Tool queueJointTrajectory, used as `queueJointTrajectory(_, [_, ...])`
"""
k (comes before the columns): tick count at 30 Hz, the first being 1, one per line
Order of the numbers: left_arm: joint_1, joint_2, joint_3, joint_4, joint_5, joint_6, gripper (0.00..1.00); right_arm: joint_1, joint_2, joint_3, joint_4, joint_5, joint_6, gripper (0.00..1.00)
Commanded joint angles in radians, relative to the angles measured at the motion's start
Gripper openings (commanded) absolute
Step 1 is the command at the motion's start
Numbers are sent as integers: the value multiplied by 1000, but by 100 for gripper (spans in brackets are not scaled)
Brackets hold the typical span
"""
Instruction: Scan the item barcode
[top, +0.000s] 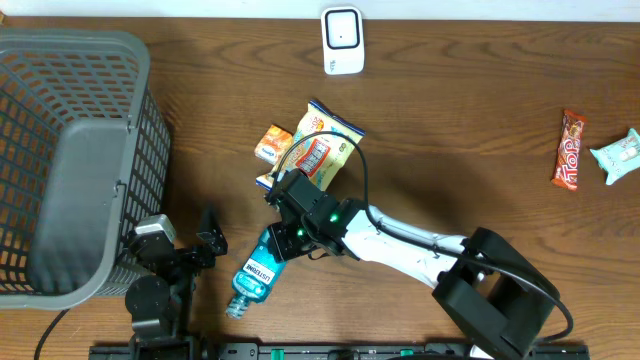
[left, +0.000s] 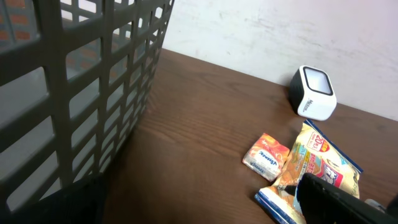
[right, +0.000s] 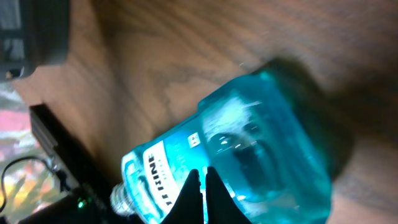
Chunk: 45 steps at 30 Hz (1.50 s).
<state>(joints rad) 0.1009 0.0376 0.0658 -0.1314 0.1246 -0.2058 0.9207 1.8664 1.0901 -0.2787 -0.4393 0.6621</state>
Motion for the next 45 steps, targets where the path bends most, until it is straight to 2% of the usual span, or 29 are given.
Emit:
queueJointTrajectory(1, [-2, -1, -24, -10, -6, 2, 98, 6, 43, 1, -8, 86, 18, 1])
queueJointTrajectory(9, [-2, -1, -24, -10, -6, 2, 98, -25, 45, 1, -19, 215, 19, 1])
queueJointTrajectory(16, [-2, -1, -24, -10, -6, 2, 98, -116, 45, 1, -129, 296, 22, 1])
queueJointTrajectory(31, [-2, -1, -24, -10, -6, 2, 98, -357, 44, 1, -369, 364, 21, 1])
queueJointTrajectory(40, [-2, -1, -24, -10, -6, 2, 98, -472, 5, 1, -453, 405, 48, 1])
queueJointTrajectory(45, [-2, -1, -24, -10, -6, 2, 98, -503, -76, 1, -455, 419, 26, 1])
